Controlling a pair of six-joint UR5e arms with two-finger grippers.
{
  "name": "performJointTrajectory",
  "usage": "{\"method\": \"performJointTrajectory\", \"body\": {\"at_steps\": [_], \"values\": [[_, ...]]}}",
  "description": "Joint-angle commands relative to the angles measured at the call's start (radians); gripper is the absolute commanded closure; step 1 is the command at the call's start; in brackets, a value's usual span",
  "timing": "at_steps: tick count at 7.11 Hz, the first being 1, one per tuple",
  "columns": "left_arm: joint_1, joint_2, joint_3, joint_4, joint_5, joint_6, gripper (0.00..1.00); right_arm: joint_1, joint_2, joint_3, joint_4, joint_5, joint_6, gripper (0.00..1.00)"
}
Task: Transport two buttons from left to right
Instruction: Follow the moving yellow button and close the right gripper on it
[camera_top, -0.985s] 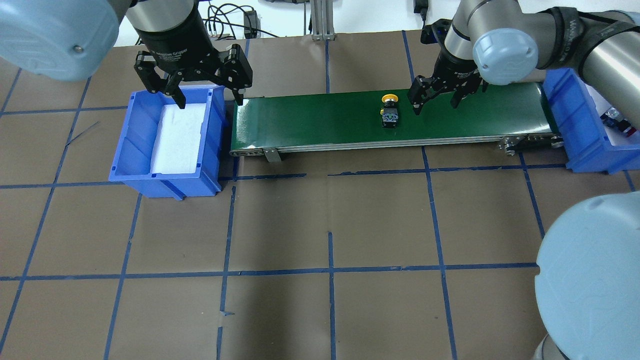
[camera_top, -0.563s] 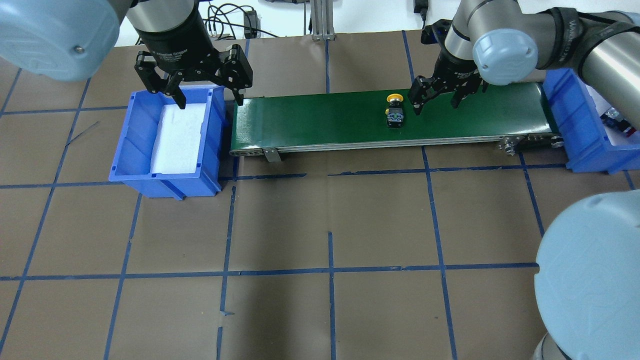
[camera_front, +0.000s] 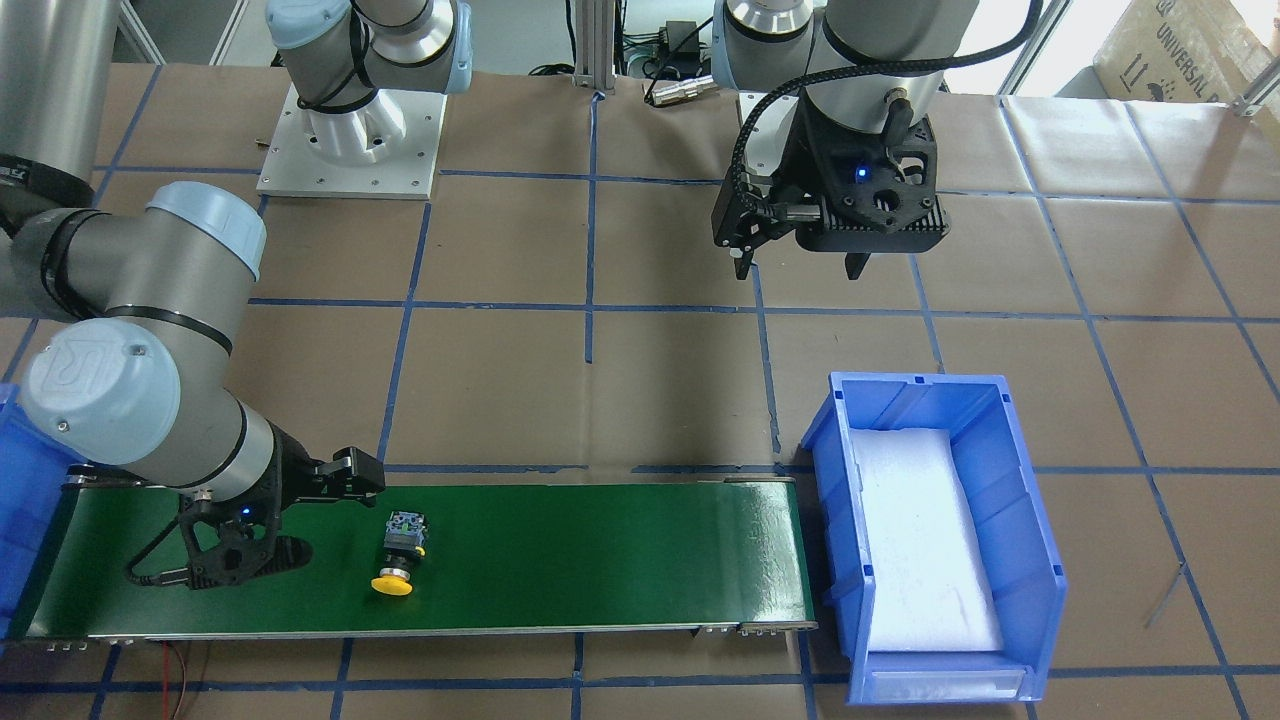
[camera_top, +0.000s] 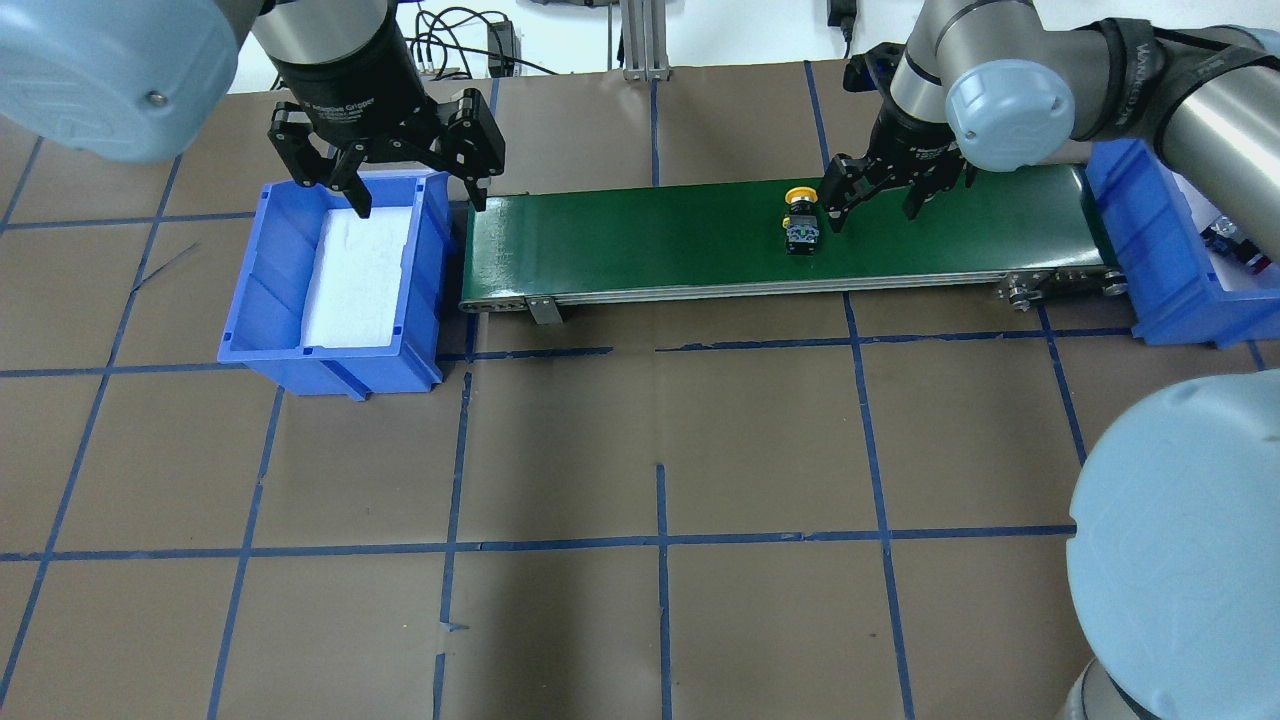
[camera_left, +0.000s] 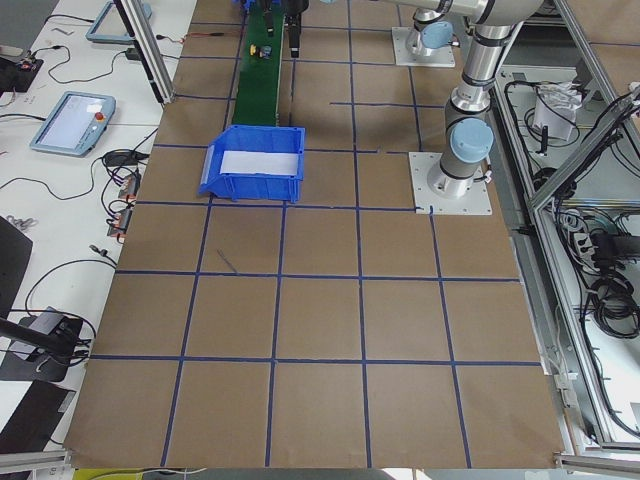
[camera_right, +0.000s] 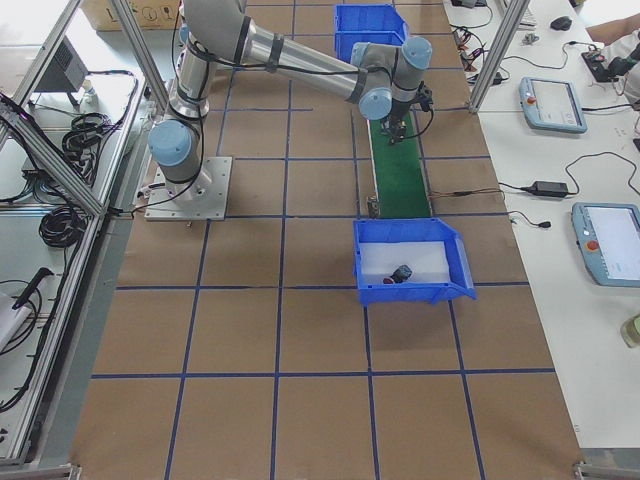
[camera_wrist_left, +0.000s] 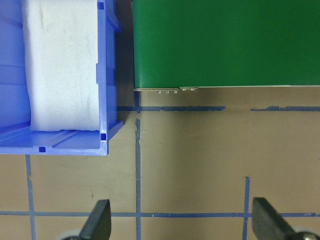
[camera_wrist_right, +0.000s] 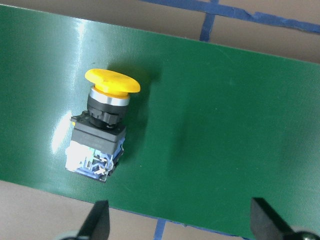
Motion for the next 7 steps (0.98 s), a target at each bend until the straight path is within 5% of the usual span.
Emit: {"method": "performJointTrajectory", "body": {"at_steps": [1,7], "values": [[0.000,0.000,0.000,0.000,0.000,0.000,0.00,-0.004,0.002,-0.002,0.000,0.000,-0.001,0.01],[0.000,0.000,-0.002,0.000,-0.006,0.000,0.00,-0.002,0.043,-0.017,-0.029,0.005,0.004,0.01]]}}
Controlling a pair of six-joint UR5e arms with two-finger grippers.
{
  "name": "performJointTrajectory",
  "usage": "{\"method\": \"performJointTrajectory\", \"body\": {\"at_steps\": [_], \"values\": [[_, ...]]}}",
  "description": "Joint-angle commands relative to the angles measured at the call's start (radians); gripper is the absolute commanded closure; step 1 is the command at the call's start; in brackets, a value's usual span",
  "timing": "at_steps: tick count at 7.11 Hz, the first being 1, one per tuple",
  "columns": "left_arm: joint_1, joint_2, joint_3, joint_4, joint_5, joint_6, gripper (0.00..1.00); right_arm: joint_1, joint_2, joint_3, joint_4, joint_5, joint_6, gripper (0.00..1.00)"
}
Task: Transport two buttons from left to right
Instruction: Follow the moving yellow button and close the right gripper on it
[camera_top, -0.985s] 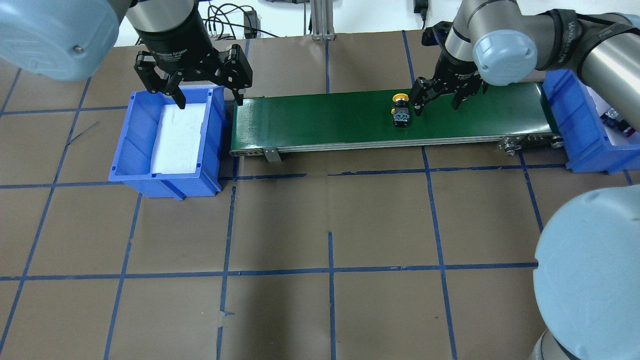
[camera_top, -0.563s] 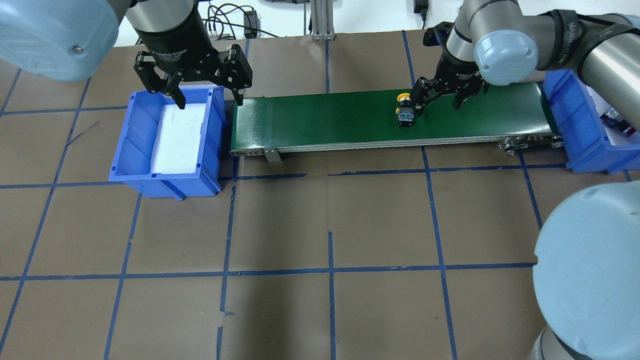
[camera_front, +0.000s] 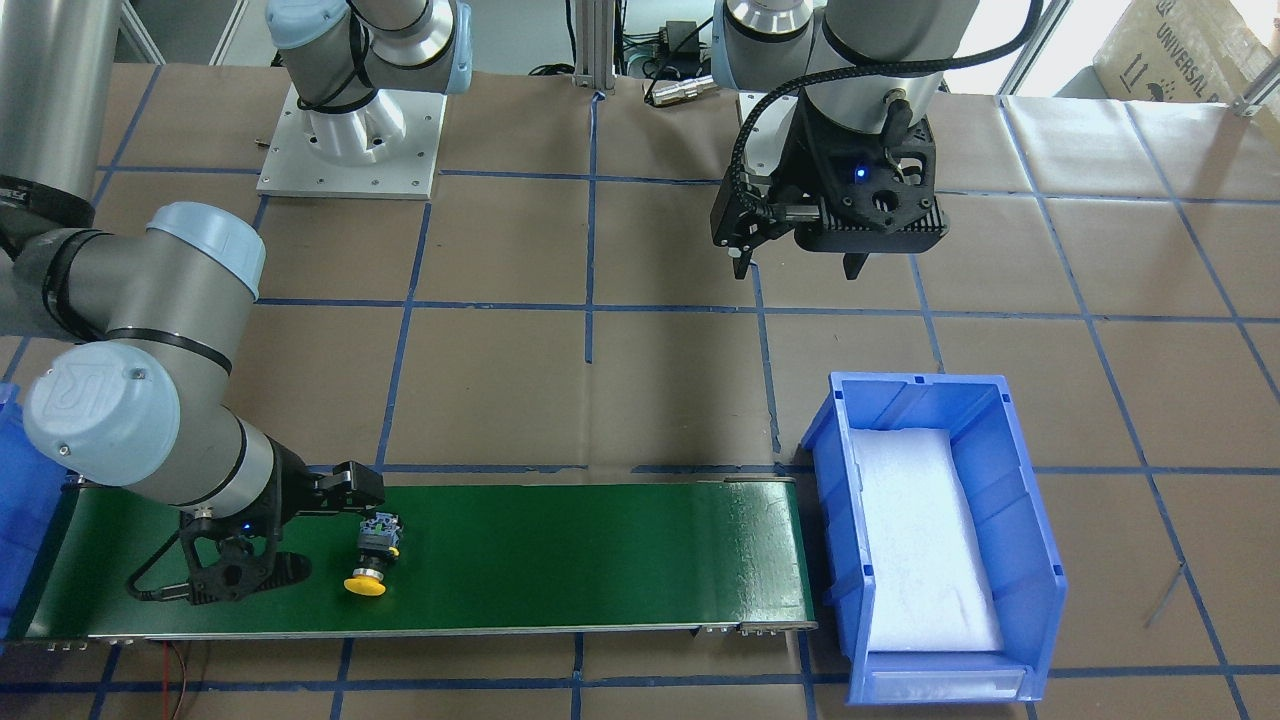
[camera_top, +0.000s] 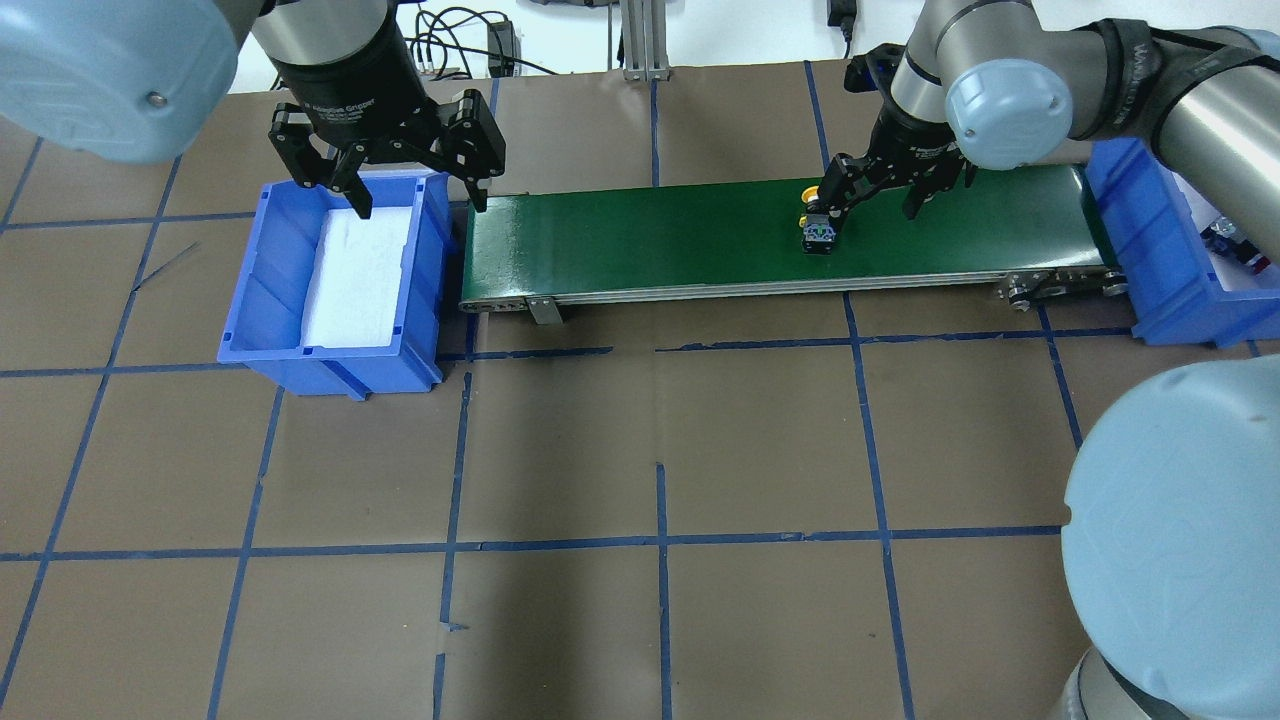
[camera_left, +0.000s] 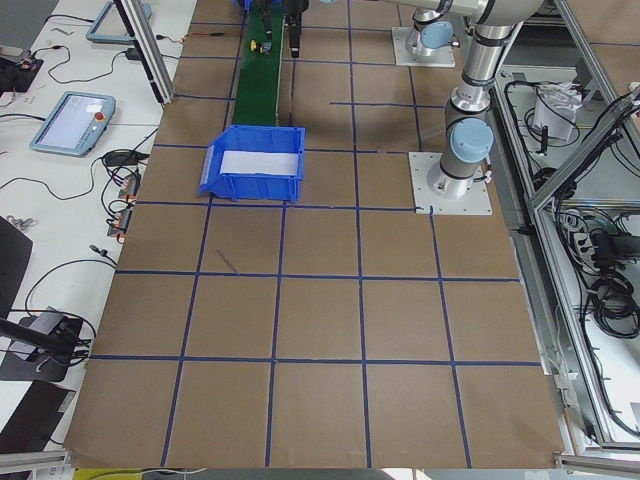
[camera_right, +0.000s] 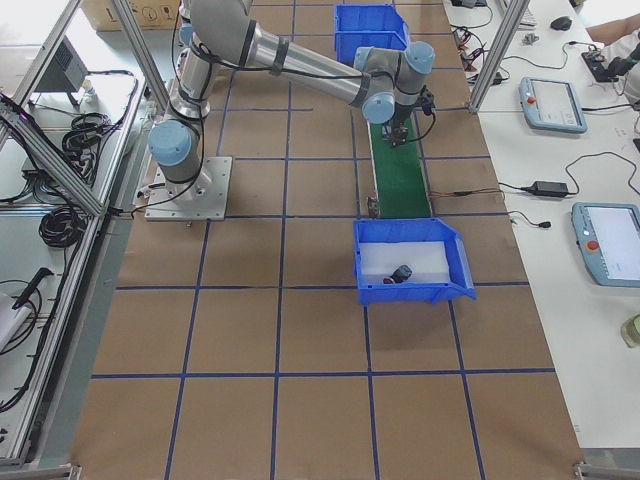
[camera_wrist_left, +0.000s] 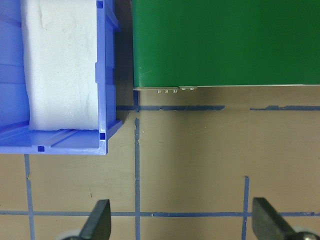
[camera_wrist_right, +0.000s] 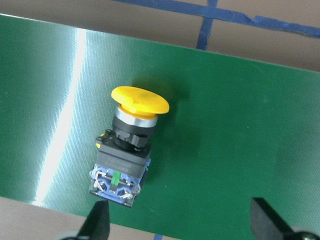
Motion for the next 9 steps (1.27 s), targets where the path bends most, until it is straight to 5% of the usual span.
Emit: {"method": "performJointTrajectory", "body": {"at_steps": [1,4,5,7,8,9], "values": [[0.000,0.000,0.000,0.000,0.000,0.000,0.00,0.001,0.023,-0.003,-0.016,0.002,0.003,0.01],[-0.002,0.000,-0.002,0.000,0.000,0.000,0.00,0.017,0.031,-0.018,-0.031,0.034,0.016,0.02],[0.000,0.000,0.000,0.000,0.001,0.000,0.00,0.018,0.040,-0.015,-0.025,0.019,0.035,0.16],[0.000,0.002,-0.002,0.000,0.003,0.000,0.00,0.018,0.074,-0.023,-0.020,0.014,0.043,0.21],[0.000,0.002,-0.002,0.000,0.003,0.000,0.00,0.018,0.066,-0.027,-0.024,0.013,0.044,0.56],[0.000,0.002,-0.002,0.002,0.004,0.000,0.00,0.018,0.071,-0.049,-0.014,0.003,0.041,0.78]]}}
